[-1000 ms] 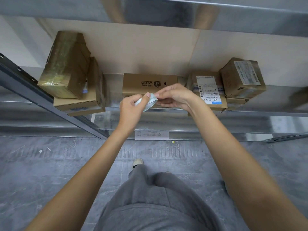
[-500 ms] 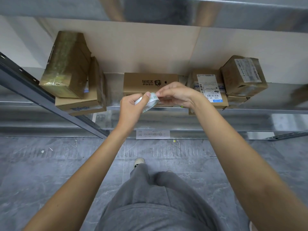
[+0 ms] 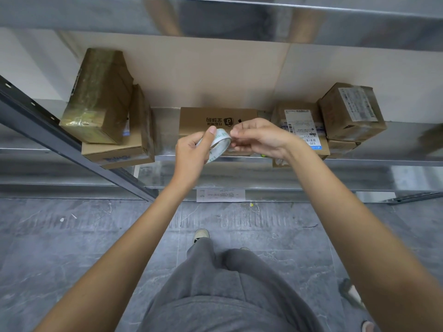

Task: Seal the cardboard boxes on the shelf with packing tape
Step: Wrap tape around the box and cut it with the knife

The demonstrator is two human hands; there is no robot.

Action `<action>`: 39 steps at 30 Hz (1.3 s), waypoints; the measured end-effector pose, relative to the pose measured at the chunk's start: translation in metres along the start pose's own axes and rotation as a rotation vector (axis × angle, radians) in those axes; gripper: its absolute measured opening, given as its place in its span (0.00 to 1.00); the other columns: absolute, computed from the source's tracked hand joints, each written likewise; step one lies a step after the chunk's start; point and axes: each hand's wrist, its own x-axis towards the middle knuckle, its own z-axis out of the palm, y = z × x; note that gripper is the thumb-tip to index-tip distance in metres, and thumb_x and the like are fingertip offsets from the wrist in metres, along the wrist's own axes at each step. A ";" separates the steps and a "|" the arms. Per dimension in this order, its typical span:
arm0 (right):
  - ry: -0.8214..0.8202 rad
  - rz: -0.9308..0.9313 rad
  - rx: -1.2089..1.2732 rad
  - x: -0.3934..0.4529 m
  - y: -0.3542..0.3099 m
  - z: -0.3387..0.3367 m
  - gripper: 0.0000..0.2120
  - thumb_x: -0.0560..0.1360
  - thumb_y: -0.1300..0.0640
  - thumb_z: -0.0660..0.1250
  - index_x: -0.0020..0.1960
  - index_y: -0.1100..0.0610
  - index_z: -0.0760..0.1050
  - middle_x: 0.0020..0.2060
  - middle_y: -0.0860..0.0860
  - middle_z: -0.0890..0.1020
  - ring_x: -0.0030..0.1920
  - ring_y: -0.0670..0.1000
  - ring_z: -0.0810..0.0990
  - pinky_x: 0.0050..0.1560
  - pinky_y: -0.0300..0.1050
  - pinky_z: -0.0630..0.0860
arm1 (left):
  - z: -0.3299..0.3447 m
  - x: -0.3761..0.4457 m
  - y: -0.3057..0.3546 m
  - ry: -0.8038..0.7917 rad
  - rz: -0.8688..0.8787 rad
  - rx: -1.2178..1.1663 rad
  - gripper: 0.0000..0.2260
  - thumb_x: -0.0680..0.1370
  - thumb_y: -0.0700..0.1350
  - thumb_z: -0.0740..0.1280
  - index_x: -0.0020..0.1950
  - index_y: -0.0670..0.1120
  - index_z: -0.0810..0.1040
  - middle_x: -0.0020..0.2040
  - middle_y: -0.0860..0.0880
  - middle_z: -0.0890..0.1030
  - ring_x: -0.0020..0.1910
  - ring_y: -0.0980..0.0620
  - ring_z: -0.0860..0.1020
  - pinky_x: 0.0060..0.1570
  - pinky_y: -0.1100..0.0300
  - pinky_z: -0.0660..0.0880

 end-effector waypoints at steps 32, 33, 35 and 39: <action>0.257 -0.116 -1.039 0.028 -0.061 -0.030 0.04 0.72 0.62 0.73 0.45 0.55 0.82 0.37 0.44 0.81 0.44 0.44 0.78 0.45 0.35 0.73 | 0.064 -0.038 0.001 -0.301 -0.357 -0.189 0.11 0.85 0.46 0.53 0.50 0.40 0.68 0.28 0.47 0.81 0.37 0.50 0.85 0.40 0.72 0.75; 0.270 -0.133 -1.040 0.028 -0.063 -0.032 0.04 0.72 0.63 0.72 0.45 0.56 0.83 0.36 0.45 0.81 0.44 0.45 0.78 0.43 0.34 0.72 | 0.066 -0.038 0.002 -0.293 -0.405 -0.220 0.11 0.85 0.48 0.54 0.51 0.41 0.67 0.27 0.47 0.80 0.35 0.50 0.84 0.36 0.69 0.76; 0.258 -0.158 -1.069 0.028 -0.067 -0.037 0.03 0.72 0.62 0.72 0.45 0.57 0.83 0.37 0.45 0.80 0.45 0.47 0.78 0.40 0.34 0.69 | 0.069 -0.036 0.000 -0.264 -0.462 -0.224 0.12 0.84 0.50 0.55 0.54 0.40 0.67 0.27 0.46 0.80 0.33 0.50 0.84 0.33 0.66 0.76; 0.253 -0.195 -1.128 0.033 -0.061 -0.039 0.03 0.74 0.62 0.70 0.45 0.56 0.82 0.37 0.43 0.79 0.46 0.47 0.77 0.40 0.34 0.67 | 0.072 -0.022 -0.001 -0.162 -0.599 -0.228 0.18 0.83 0.52 0.59 0.64 0.39 0.64 0.29 0.45 0.81 0.31 0.50 0.83 0.28 0.65 0.76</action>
